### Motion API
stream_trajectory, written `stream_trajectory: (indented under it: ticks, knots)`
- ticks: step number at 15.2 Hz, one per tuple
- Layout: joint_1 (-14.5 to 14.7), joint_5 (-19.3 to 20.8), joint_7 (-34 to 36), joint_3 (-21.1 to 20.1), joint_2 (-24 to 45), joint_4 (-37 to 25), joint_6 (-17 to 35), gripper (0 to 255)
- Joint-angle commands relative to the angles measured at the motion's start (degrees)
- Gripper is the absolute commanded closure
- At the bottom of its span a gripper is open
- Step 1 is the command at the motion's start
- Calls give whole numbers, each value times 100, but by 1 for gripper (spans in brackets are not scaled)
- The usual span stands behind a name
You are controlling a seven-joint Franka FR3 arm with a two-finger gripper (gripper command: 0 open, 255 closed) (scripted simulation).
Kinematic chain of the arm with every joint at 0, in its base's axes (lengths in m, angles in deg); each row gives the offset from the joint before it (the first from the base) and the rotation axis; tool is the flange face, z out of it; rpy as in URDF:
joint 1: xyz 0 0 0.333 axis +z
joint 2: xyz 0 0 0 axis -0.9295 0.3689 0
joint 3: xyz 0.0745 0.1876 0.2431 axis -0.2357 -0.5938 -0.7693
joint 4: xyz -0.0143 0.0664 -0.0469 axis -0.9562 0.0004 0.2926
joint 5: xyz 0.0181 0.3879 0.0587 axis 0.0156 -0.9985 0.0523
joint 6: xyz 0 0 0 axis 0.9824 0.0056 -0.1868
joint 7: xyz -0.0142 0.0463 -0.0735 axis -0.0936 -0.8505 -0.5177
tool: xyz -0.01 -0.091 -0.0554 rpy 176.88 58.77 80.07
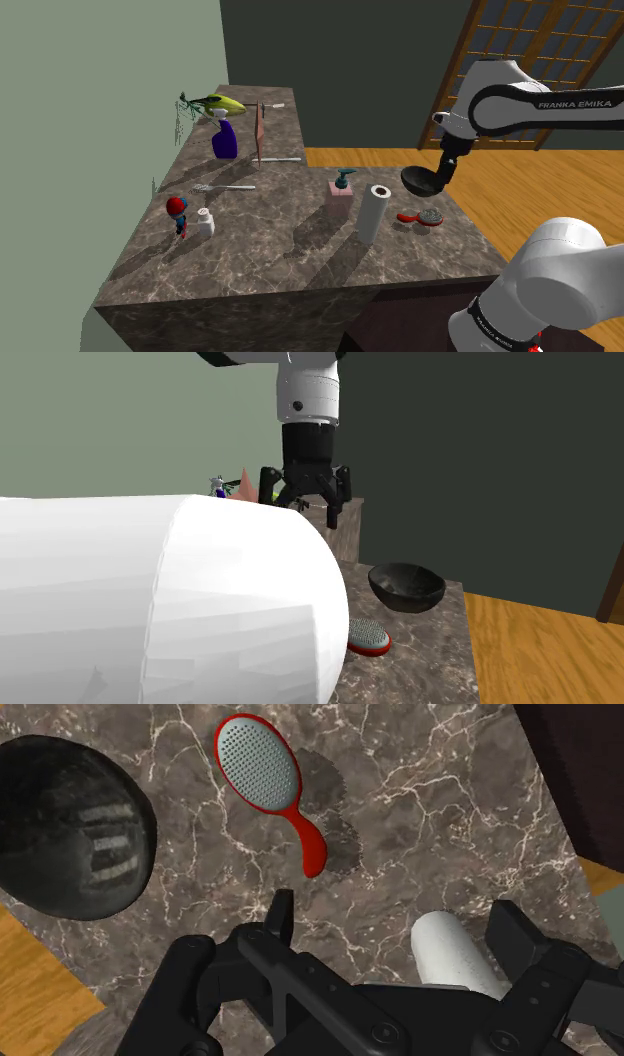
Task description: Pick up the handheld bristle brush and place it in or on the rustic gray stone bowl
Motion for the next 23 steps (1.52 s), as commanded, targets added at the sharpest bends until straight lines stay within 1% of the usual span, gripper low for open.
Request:
stream_trajectory:
  ticks: [1,4,6,8,10,12,13,14,15,18,20,22,23]
  knots:
    - [12,187,-445,388,302,105,389,0]
    - [114,371,-1049,925,824,168,933,0]
    - [232,433,-1475,1301,1245,162,1319,0]
    - [404,419,-1935,1694,1724,121,1722,0]
    - [650,294,-2451,2117,2265,48,2138,0]
    - [980,-14,-3073,2566,2884,-55,2567,0]
    - [1183,-274,-3451,2802,3235,-116,2782,0]
    - [1416,-637,-3897,3043,3623,-184,2992,0]
    - [1523,-875,-4158,3142,3840,-220,3094,0]
    - [1643,-1360,-4516,3206,4228,-149,3414,0]
    - [1700,-1778,-4820,3200,4514,-112,3614,0]
    - [1697,-2257,-5165,3112,4812,-88,3795,0]
    - [1667,-2396,-5264,3057,4895,-83,3843,0]
